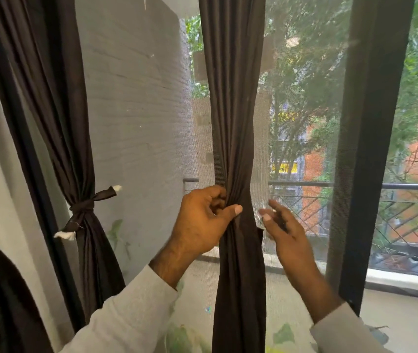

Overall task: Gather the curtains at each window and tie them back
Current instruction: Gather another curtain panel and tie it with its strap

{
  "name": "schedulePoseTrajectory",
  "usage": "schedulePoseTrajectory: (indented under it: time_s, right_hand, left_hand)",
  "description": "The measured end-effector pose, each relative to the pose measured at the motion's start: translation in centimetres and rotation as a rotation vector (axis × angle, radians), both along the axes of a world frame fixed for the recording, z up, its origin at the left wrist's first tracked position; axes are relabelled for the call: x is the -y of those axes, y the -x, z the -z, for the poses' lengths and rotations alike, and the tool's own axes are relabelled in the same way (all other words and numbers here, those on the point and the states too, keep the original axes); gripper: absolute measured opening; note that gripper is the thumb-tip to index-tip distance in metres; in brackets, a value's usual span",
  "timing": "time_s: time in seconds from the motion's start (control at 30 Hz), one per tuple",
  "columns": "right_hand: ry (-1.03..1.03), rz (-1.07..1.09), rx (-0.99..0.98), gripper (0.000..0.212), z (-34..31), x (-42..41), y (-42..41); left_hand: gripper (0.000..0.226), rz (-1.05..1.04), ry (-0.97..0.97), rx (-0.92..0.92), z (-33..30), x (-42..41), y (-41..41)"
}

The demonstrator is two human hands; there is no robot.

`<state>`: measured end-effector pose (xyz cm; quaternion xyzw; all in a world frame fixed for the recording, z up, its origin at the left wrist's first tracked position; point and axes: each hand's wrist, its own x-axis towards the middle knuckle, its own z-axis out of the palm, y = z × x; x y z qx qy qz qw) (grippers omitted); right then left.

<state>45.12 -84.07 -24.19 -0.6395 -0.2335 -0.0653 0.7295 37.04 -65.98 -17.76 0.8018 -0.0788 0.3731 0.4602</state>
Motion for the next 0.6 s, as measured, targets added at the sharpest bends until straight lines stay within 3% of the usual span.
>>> schedulePoseTrajectory:
  time_s: [0.03,0.1,0.17,0.23,0.37,0.47,0.6]
  right_hand:
    - [-0.044,-0.145,-0.154,0.034,-0.4,0.0,-0.5]
    - [-0.031,-0.267,-0.193,0.025,-0.8,0.1,-0.9]
    - [-0.001,-0.162,-0.083,0.011,-1.0,0.4,-0.3]
    - [0.000,0.055,0.092,0.009,-0.9,0.5,0.6]
    - [0.200,0.505,0.696,0.009,0.9,-0.6,3.1]
    - [0.351,0.544,0.804,0.020,2.3,-1.9,4.4]
    - [0.427,0.518,0.796,0.033,2.8,-2.3,4.6]
  left_hand:
    - [0.048,-0.008,-0.016,-0.011,-0.2,-0.2,-0.1]
    - [0.039,-0.065,-0.063,-0.031,-0.7,-0.4,0.0]
    - [0.026,-0.127,-0.076,-0.043,-1.1,-0.7,0.2]
    - [0.017,-0.201,-0.106,-0.036,-1.1,-0.9,0.4]
    - [0.020,-0.350,-0.189,0.016,-1.1,0.1,0.5]
    - [0.027,-0.362,-0.187,0.042,-0.7,1.3,0.5]
    - [0.030,-0.192,-0.147,0.029,-0.4,2.2,0.9]
